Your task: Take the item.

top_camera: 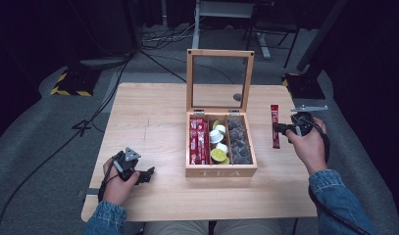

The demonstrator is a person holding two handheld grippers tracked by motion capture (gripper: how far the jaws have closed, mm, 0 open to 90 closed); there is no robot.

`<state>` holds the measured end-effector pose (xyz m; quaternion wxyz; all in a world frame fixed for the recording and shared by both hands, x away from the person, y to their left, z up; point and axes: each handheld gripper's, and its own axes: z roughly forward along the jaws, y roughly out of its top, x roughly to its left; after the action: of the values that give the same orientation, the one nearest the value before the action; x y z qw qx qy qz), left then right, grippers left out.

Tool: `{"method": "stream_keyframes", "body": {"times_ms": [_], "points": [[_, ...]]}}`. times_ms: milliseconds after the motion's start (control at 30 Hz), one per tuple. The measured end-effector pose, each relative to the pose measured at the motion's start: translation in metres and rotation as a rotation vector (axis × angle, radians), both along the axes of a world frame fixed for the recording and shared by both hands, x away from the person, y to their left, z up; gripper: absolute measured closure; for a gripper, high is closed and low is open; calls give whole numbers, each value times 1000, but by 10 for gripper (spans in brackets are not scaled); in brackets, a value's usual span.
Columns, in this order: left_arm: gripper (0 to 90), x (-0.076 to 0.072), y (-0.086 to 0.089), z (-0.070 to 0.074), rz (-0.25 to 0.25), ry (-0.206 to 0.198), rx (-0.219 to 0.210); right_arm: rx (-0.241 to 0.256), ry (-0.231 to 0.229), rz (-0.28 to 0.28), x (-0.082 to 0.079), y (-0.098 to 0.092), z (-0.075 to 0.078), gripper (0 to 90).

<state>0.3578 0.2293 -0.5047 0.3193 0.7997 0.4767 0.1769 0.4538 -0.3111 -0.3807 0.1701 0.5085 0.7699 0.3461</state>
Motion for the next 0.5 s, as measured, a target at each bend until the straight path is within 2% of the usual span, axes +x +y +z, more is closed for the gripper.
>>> {"method": "stream_keyframes", "body": {"times_ms": [133,267,333,500], "points": [[77,0,0,0,-1,1,3,-8,25,-11,2,-3,-10,817],[77,0,0,0,-2,1,2,-26,80,-31,4,-6,-23,817],[77,0,0,0,-2,1,2,-21,125,-46,4,-8,-30,817],[77,0,0,0,-2,1,2,2,183,-64,5,-11,-39,816]]}}
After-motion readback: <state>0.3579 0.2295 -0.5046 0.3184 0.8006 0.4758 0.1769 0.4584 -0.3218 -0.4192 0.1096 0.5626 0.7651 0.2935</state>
